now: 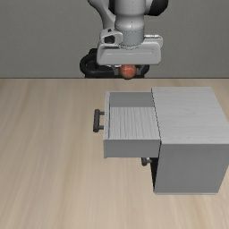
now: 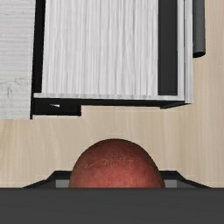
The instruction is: Pick up the peach and place it in the top layer of the cabinet
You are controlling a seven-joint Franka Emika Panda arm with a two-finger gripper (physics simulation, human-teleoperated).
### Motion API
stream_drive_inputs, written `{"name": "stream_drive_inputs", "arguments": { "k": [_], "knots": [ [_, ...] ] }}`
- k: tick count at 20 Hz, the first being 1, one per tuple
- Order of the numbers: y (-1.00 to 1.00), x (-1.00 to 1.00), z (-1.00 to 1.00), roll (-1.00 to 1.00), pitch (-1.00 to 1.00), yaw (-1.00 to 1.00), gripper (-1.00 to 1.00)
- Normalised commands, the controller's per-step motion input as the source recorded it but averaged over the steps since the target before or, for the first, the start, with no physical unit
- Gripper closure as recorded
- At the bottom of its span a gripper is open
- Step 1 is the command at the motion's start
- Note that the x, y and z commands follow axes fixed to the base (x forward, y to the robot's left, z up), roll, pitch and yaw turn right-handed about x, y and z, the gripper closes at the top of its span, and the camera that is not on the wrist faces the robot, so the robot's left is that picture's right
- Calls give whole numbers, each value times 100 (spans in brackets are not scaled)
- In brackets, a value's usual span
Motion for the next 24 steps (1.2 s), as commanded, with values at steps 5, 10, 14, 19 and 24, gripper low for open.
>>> {"name": "stream_drive_inputs", "arguments": {
  "k": [5,10,14,19,24],
  "knots": [
    [0,100,0,0,0,0,100],
    [0,100,0,0,0,0,100],
    [25,0,0,0,0,0,-100],
    [0,0,0,0,0,0,-100],
    [0,0,0,0,0,0,-100]
  ]
}}
